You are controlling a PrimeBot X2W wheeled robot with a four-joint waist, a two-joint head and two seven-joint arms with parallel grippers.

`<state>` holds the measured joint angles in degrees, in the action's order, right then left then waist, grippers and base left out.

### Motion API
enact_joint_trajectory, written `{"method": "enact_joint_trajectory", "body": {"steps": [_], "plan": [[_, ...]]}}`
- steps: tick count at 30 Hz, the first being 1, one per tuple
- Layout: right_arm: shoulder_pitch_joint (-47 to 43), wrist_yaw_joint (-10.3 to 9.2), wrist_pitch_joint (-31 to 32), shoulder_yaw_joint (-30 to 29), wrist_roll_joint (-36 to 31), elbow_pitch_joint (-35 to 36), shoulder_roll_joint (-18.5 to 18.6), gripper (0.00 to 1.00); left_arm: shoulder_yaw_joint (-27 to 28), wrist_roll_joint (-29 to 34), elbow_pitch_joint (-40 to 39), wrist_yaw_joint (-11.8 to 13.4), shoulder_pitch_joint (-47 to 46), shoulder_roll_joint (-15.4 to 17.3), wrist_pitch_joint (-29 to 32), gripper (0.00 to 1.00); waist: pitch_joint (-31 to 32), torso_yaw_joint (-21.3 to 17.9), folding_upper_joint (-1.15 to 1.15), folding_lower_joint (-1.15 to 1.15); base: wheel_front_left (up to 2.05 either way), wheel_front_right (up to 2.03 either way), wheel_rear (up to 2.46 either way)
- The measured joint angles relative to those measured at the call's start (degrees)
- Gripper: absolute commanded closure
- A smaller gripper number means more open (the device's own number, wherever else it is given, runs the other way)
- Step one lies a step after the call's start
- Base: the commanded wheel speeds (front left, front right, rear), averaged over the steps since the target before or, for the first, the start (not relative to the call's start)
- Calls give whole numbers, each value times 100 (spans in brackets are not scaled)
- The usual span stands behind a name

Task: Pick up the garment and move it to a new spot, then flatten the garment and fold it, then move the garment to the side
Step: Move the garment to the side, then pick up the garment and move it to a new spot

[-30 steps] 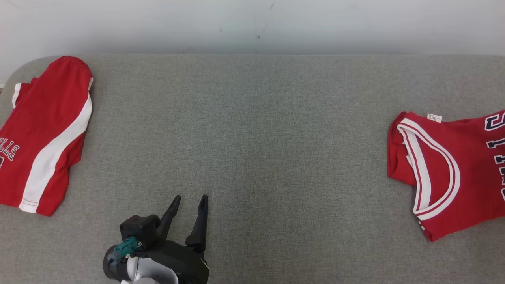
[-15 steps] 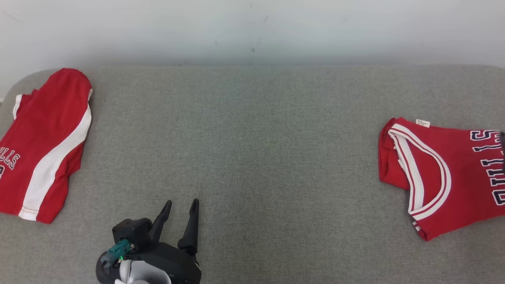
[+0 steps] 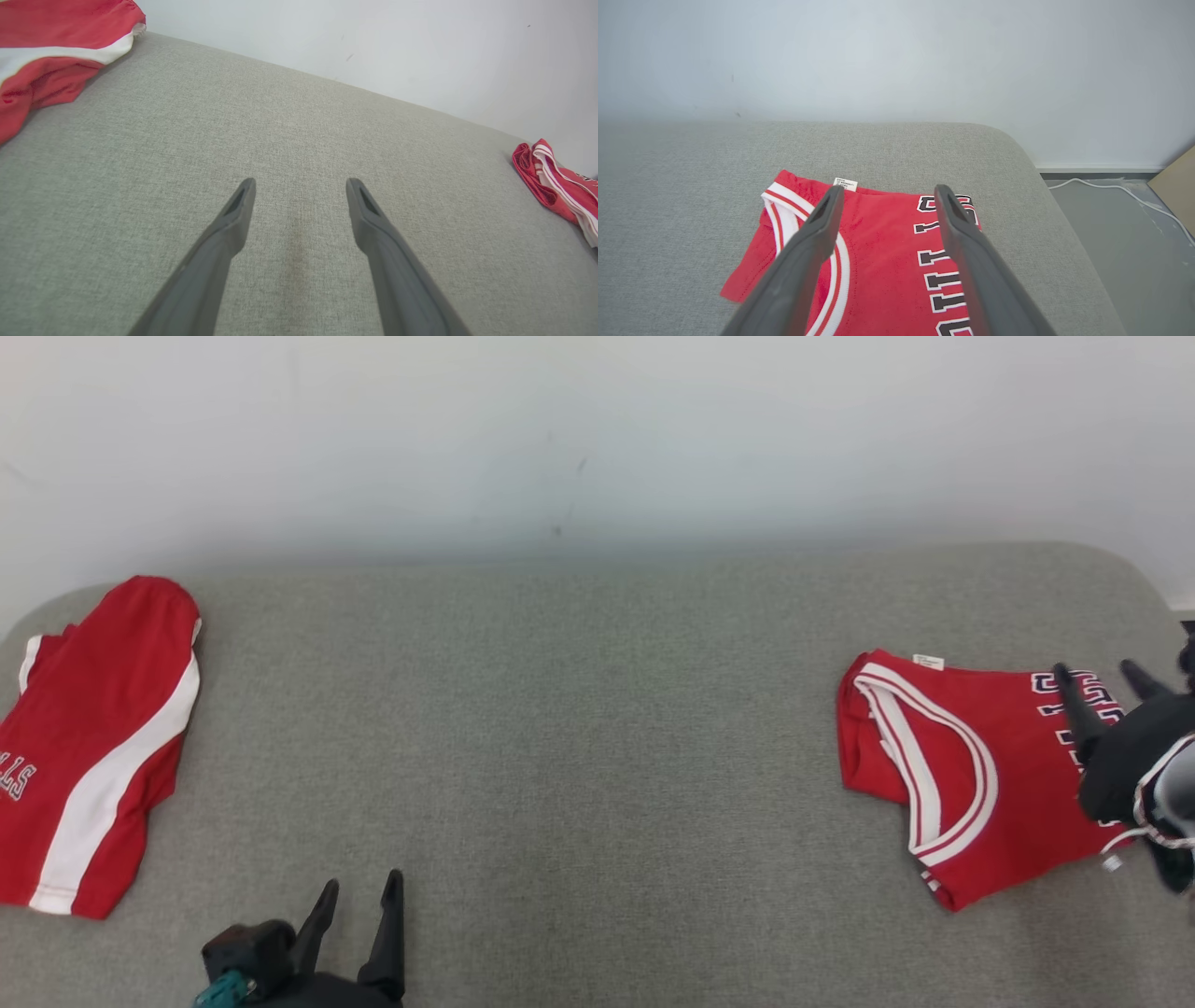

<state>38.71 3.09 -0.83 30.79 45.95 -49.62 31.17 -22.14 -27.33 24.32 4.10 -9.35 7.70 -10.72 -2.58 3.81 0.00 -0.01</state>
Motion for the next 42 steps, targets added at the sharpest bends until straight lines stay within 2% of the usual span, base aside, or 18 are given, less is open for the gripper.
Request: {"method": "enact_joint_trajectory", "body": {"steps": [6, 9, 14, 20, 27, 32, 42], "plan": [[-740, -27, -745, -98, 59, 690, -223, 0, 110, -45, -41, 45, 329, 107, -48, 0, 257, -196, 0, 0, 0, 0, 0], [-1410, -180, -1285, -191, 96, 1343, -252, 0, 145, -47, -157, 92, 467, 120, -85, 0, 444, -345, 0, 0, 0, 0, 0], [-1959, -433, -1327, -231, 62, 2011, -283, 0, 266, -49, -344, 103, 621, 230, -112, 0, 562, -456, -1, 0, 0, 0, 0], [-2531, -770, -1339, -526, -9, 2866, -149, 0, 356, -49, -571, 151, 699, 332, -124, 0, 605, -501, 0, 0, 0, 0, 0], [-3197, -937, -1339, -732, -170, 3711, -136, 0, 532, -42, -840, 202, 912, 445, -144, 0, 602, -499, 0, 0, 0, 0, 0], [-3602, -1013, -1339, -1141, -237, 4197, -141, 0, 757, -33, -1034, 245, 1024, 549, -179, 0, 590, -487, 0, 1, 0, 0, 0], [-4141, -1023, -1380, -1827, -477, 4662, -316, 0, 968, 25, -1411, 293, 1230, 581, -185, 0, 528, -445, 0, 1, 0, 0, 0]]}}
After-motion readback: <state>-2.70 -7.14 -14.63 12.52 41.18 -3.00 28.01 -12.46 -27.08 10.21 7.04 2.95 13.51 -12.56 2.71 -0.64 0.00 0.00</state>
